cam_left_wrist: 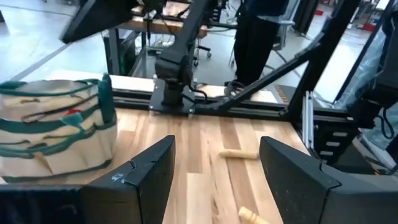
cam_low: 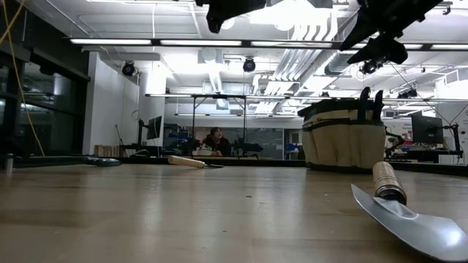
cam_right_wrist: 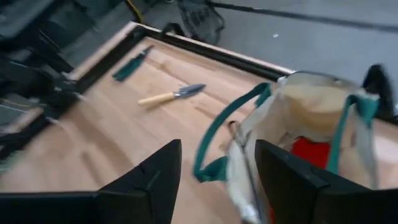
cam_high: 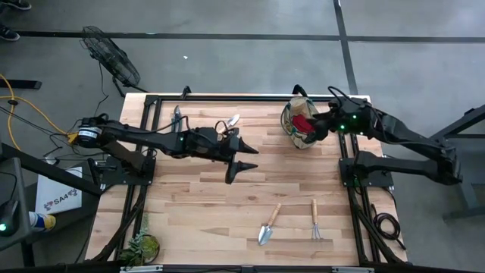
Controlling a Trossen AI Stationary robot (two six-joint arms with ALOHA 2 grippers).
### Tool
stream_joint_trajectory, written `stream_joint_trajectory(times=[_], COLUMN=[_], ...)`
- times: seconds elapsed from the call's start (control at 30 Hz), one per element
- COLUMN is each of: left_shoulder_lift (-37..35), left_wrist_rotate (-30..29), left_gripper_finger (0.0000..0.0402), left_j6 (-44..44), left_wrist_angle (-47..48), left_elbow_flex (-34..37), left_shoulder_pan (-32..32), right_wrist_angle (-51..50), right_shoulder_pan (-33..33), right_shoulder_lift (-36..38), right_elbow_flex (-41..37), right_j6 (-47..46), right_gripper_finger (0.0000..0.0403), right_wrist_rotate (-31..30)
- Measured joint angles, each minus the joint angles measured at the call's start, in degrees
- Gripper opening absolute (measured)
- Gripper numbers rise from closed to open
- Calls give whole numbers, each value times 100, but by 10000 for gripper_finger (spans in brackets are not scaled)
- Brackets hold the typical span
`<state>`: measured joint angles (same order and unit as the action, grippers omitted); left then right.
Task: Pick & Place Garden tools in Gardening bag
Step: Adjust the gardening bag
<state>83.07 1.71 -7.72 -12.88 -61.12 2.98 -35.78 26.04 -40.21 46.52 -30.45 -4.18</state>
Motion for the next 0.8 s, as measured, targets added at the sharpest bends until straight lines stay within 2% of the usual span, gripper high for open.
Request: stream_joint_trajectory(times=[0.27,0.47,0.53,0.67,0.8], left_shoulder_lift=[-13,-11,37,284,758], left_wrist_rotate=[409,570,572,702,1115], left_gripper_finger=[230,230,230,230,230], left_j6=[36,292,29,-1025,-1875], left_wrist_angle=[20,18,-30,-111,-247], left_elbow_flex=[0,0,-1,-4,-4], left_shoulder_pan=[-591,-1114,-1310,-1649,-1929], right_wrist_angle=[-193,-462,-462,-457,-394], right_shoulder_pan=[-17,-20,-20,-22,-20], right_shoulder_lift=[149,149,149,149,153], right_elbow_flex=[0,0,0,0,0], right_j6=[-473,-988,-1069,-1195,-1199], right_gripper_finger=[193,193,193,193,193], right_wrist_rotate=[765,970,968,818,575])
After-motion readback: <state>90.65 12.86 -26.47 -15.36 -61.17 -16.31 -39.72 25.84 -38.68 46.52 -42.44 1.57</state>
